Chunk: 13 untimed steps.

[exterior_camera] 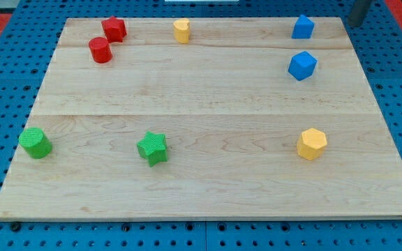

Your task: Move the blue triangle diagonally to the blue cube

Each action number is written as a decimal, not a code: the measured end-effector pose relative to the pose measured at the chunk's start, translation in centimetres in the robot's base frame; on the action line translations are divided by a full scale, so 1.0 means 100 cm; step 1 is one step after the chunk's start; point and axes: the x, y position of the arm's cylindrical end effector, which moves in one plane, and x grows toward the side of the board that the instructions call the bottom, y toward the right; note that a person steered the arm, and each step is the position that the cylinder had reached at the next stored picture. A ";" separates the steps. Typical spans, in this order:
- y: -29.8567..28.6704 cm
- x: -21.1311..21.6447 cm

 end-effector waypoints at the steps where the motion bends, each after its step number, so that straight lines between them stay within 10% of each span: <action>1: -0.013 -0.007; 4: -0.121 0.008; 8: -0.068 0.026; 13: -0.196 0.061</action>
